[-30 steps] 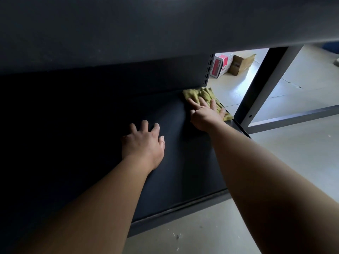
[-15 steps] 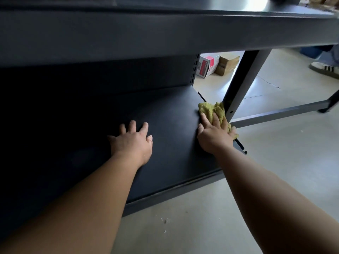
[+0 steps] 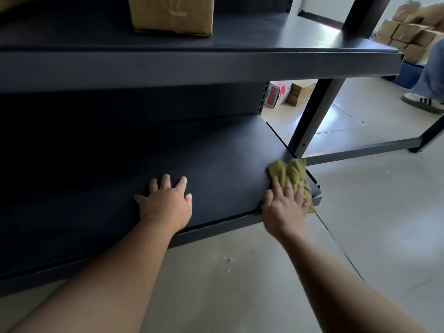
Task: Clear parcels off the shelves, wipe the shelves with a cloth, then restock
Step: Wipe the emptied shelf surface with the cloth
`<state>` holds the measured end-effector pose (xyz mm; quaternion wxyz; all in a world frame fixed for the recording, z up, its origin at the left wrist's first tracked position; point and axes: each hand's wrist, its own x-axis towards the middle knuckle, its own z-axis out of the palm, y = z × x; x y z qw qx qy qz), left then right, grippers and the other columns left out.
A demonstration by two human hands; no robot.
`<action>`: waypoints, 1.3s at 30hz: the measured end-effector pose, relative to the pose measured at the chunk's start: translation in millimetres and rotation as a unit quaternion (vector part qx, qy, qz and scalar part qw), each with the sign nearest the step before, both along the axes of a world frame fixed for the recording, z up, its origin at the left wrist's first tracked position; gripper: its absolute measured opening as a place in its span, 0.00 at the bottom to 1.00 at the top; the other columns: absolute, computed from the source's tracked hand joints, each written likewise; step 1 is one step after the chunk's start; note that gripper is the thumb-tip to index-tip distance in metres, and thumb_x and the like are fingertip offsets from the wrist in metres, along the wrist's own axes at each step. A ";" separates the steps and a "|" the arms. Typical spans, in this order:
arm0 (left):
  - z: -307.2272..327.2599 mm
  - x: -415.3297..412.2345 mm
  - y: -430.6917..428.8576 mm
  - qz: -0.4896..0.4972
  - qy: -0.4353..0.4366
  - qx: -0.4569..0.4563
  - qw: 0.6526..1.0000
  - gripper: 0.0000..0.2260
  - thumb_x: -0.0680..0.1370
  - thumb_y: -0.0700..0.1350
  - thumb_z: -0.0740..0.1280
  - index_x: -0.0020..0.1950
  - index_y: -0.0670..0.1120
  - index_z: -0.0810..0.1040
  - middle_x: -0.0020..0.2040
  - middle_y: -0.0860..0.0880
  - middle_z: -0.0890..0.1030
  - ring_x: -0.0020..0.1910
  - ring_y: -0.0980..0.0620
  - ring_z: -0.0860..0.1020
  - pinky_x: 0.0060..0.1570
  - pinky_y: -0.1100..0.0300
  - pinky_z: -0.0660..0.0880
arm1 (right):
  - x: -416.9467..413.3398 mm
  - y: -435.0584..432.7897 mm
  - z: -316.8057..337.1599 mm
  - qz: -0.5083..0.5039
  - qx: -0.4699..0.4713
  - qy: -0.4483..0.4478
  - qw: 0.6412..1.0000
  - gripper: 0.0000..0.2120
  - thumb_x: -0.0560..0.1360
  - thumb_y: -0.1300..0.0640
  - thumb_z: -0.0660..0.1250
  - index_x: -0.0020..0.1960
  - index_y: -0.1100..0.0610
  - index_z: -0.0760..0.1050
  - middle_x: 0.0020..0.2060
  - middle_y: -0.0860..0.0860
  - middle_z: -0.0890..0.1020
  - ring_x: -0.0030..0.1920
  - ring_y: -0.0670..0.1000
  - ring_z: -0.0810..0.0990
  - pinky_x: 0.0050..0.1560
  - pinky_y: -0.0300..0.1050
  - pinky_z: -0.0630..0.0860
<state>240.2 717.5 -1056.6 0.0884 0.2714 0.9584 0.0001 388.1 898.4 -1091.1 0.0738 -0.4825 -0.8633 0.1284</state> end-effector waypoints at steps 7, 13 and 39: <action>2.3 16.0 -32.2 -0.001 0.003 0.017 1.000 0.23 0.82 0.56 0.50 0.76 0.57 0.53 0.76 0.48 0.56 0.73 0.45 0.55 0.64 0.41 0.63 | -20.9 -89.3 -0.2 0.162 0.013 0.009 0.987 0.29 0.78 0.46 0.48 0.78 0.48 0.48 0.78 0.50 0.48 0.77 0.54 0.36 0.73 0.57 0.29; 7.6 15.8 -52.5 0.005 0.004 0.010 1.000 0.23 0.81 0.57 0.51 0.77 0.56 0.54 0.77 0.47 0.55 0.73 0.44 0.56 0.63 0.43 0.65 | -18.2 -77.8 8.7 0.271 0.050 -0.018 0.961 0.29 0.76 0.45 0.47 0.77 0.43 0.53 0.77 0.49 0.56 0.78 0.52 0.45 0.75 0.54 0.38; -2.2 1.5 -58.2 -0.048 0.087 0.058 0.993 0.20 0.81 0.54 0.52 0.73 0.55 0.61 0.71 0.51 0.62 0.65 0.46 0.64 0.59 0.51 0.65 | -49.1 -65.9 17.6 0.396 0.043 -0.027 0.917 0.30 0.79 0.49 0.52 0.78 0.42 0.44 0.78 0.45 0.52 0.78 0.52 0.42 0.76 0.57 0.39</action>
